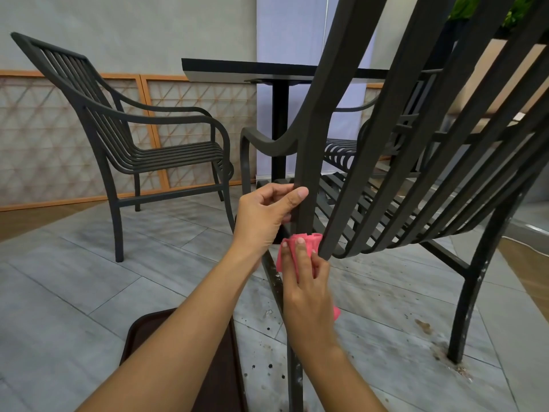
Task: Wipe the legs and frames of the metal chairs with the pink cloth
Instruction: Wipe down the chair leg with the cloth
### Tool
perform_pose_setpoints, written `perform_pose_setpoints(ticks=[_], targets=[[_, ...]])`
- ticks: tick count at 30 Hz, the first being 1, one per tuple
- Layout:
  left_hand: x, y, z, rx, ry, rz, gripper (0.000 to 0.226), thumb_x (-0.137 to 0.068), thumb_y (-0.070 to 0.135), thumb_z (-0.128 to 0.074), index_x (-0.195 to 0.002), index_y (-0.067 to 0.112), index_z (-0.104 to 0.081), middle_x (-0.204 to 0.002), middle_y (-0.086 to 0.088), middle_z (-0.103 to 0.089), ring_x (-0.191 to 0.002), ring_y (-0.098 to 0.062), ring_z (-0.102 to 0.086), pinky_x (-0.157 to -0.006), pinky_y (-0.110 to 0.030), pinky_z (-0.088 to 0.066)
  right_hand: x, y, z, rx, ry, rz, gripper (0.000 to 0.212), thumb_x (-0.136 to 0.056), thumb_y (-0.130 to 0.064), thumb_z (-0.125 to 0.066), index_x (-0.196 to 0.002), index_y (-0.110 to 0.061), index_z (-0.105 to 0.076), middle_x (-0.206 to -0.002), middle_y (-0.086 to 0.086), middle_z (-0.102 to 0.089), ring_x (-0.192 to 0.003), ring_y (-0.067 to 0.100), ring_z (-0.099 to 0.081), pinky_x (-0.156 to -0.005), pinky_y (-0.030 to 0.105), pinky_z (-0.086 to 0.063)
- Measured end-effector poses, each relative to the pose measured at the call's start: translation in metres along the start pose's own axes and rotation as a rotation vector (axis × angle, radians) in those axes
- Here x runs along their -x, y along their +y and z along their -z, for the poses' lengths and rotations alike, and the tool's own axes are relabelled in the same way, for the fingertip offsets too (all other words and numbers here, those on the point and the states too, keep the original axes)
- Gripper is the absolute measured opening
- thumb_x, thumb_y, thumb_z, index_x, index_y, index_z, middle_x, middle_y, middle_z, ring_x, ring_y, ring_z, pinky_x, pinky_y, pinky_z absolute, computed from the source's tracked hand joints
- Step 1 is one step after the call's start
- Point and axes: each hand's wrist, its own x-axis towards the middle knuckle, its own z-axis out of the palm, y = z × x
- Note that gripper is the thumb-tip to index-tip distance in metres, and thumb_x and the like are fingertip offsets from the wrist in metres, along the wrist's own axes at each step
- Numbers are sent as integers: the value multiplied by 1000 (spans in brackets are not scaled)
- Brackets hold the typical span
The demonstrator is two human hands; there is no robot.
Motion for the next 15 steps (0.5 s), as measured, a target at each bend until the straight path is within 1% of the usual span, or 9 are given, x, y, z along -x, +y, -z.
perform_pose_setpoints(ticks=[2, 3, 7, 10, 13, 14, 15], targets=[[2, -1, 0, 13, -4, -9, 9, -77, 18, -70, -86, 19, -69, -79, 6, -72, -82, -11, -70, -76, -26, -57, 5, 1, -2, -15, -51, -17, 59, -65, 17, -64, -122, 3, -58, -134, 17, -36, -92, 37, -42, -61, 37, -58], [2, -2, 0, 11, -5, -14, 10, -77, 18, -70, -87, 20, -69, -81, 7, -73, -84, -11, -70, -76, -26, -57, 8, 2, -2, -20, -71, -23, 64, -61, 18, -69, -122, 3, -58, -134, 16, -37, -93, 38, -42, -60, 37, -58], [6, -8, 3, -42, 7, -25, 15, -77, 19, -71, -92, 22, -69, -89, 5, -72, -89, -10, -69, -76, -26, -57, 13, 1, -2, -41, -105, -34, 70, -54, 18, -73, -121, 4, -58, -134, 17, -37, -94, 39, -42, -60, 38, -58], [9, -14, 7, -85, 8, -17, 15, -77, 19, -72, -89, 27, -68, -86, 11, -72, -84, -1, -67, -75, -21, -54, 14, 1, 0, -93, -119, -51, 71, -54, 17, -74, -121, 3, -58, -134, 15, -37, -95, 38, -42, -60, 38, -58], [12, -19, 9, -89, 7, 17, 15, -76, 19, -73, -87, 27, -69, -85, 10, -72, -81, 0, -67, -75, -19, -53, 14, 3, 2, -191, -138, -41, 71, -56, 15, -78, -123, 0, -59, -135, 11, -37, -97, 33, -42, -63, 34, -56], [13, -21, 9, -83, 7, 22, 15, -75, 18, -73, -87, 26, -69, -85, 9, -72, -80, 0, -67, -72, -18, -53, 13, 4, 5, -197, -140, -27, 71, -59, 11, -79, -126, -5, -58, -135, 10, -39, -99, 30, -43, -66, 32, -55], [14, -22, 9, -75, 5, 26, 15, -75, 17, -74, -87, 24, -69, -86, 7, -72, -80, -1, -67, -70, -16, -52, 16, 8, 5, -149, -125, 25, 69, -67, 4, -79, -129, -16, -56, -135, 8, -40, -103, 27, -44, -72, 30, -55]])
